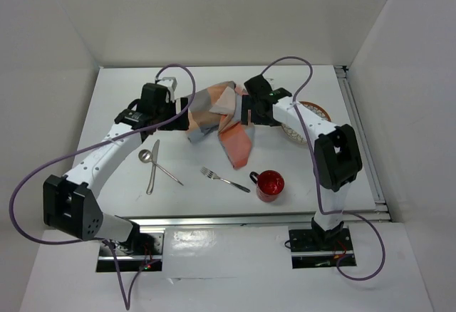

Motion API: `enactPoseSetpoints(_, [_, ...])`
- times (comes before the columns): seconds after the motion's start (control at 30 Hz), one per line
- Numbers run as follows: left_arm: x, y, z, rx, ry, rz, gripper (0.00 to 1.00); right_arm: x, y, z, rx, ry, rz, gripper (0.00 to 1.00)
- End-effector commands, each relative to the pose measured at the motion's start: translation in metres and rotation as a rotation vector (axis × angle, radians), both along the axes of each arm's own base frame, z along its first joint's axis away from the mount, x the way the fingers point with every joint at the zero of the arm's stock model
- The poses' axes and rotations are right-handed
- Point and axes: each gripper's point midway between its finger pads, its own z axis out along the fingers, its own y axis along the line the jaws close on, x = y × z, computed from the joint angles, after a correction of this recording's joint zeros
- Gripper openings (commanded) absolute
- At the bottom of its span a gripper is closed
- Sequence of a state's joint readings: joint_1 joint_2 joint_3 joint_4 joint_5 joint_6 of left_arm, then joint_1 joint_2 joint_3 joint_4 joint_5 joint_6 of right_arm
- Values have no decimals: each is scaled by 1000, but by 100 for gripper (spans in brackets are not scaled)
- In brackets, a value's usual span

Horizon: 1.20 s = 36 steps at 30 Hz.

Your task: Set the dinner table for one person

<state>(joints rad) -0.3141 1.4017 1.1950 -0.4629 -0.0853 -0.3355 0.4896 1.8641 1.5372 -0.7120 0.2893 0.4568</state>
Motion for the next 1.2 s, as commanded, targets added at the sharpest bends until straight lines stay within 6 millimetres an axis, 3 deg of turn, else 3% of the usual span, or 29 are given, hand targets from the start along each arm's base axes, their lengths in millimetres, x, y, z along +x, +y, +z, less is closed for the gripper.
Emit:
enactPoseSetpoints(0.0, [7,-1,27,-14,-100,-13,100,0,6,5,14,-12,2,100])
enactPoseSetpoints(0.13, [11,0,25,3,-90,-9,100,-3,15,7,9,-31,67,100])
enactPoseSetpoints(0.23, [14,1,17,-11,-66,32,100,-13,38,10,0,-58,174,100])
enactPoseSetpoints(0.37, [12,-7,-8,-51,31,22,97,-28,62,7,-14,-88,264,100])
enactPoseSetpoints(0.4, [11,-8,-24,-44,72,17,97,-37,64,1,-12,-75,295,100])
enactPoseSetpoints(0.57, [7,-21,-55,-90,185,7,95,-60,86,-16,52,-53,402,100])
enactPoseSetpoints(0.93, [26,-33,-117,-175,318,45,98,-71,102,-50,-4,-11,450,97])
enactPoseSetpoints(1.07, [36,-34,-136,-204,355,53,92,-73,103,-65,-45,0,452,94])
enactPoseSetpoints(1.17, [48,-39,-134,-224,337,50,87,-76,99,-80,-88,20,434,86])
